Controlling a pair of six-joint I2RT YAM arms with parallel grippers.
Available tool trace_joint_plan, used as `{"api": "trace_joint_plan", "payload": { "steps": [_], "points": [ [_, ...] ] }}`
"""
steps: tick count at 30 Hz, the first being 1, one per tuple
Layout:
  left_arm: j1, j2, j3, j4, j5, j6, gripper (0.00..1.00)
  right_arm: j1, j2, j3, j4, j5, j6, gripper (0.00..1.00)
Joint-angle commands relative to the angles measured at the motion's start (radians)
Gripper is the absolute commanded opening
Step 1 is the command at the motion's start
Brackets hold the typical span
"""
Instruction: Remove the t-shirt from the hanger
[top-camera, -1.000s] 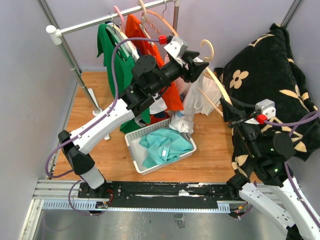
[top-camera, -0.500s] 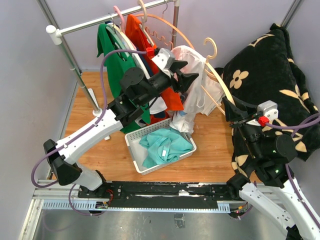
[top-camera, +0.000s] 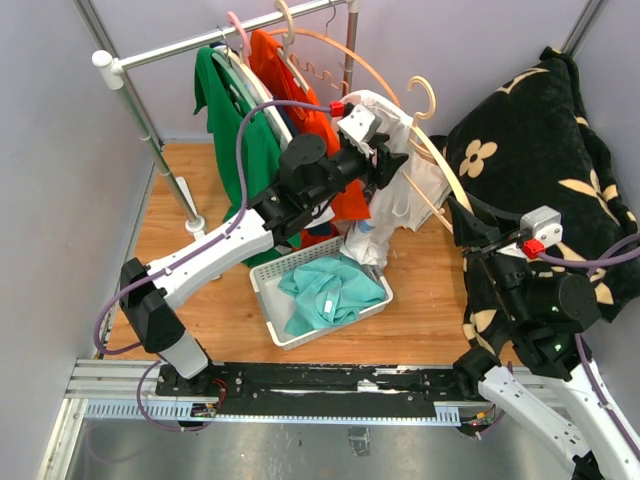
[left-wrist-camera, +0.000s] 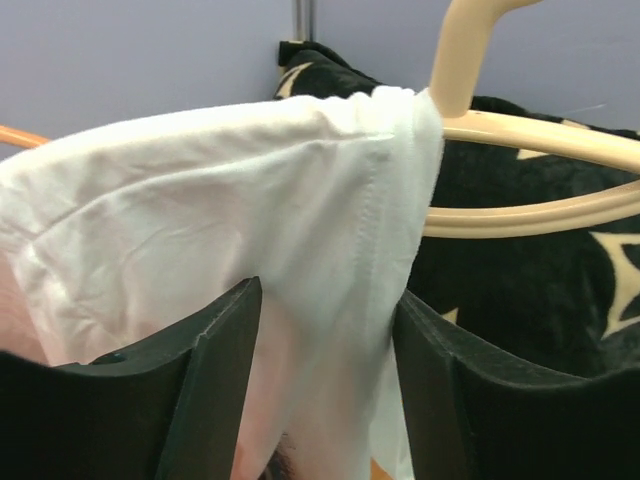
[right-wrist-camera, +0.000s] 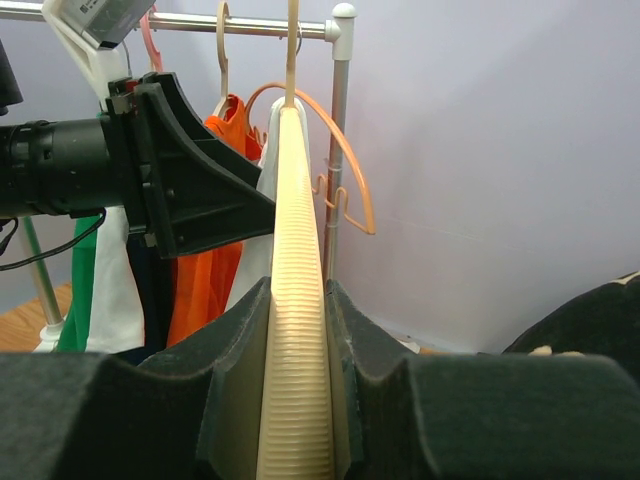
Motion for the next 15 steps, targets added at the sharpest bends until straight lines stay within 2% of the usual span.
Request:
{"api": "trace_joint_plan", "payload": {
  "steps": [1, 9, 12, 15],
  "points": [
    [-0.007, 0.012, 0.059, 0.031, -0.057, 0.045, 0.53, 0.013, -0.032, 0.031, 0.076, -0.008, -0.011, 0.01],
    [-0.007, -0.023, 0.042, 0.041, -0.098, 0.062, 0.08, 0.013, -0.048, 0.029, 0.064, 0.012, -0.02, 0.01],
    [-0.007, -0.036, 0.042, 0.037, -0.118, 0.07, 0.01, 0.013, -0.053, 0.027, 0.059, 0.019, -0.021, 0.01],
    [-0.007, -0.05, 0.044, 0.026, -0.13, 0.078, 0.01, 0.013, -0.06, 0.028, 0.055, 0.029, -0.024, 0.01]
  ]
}}
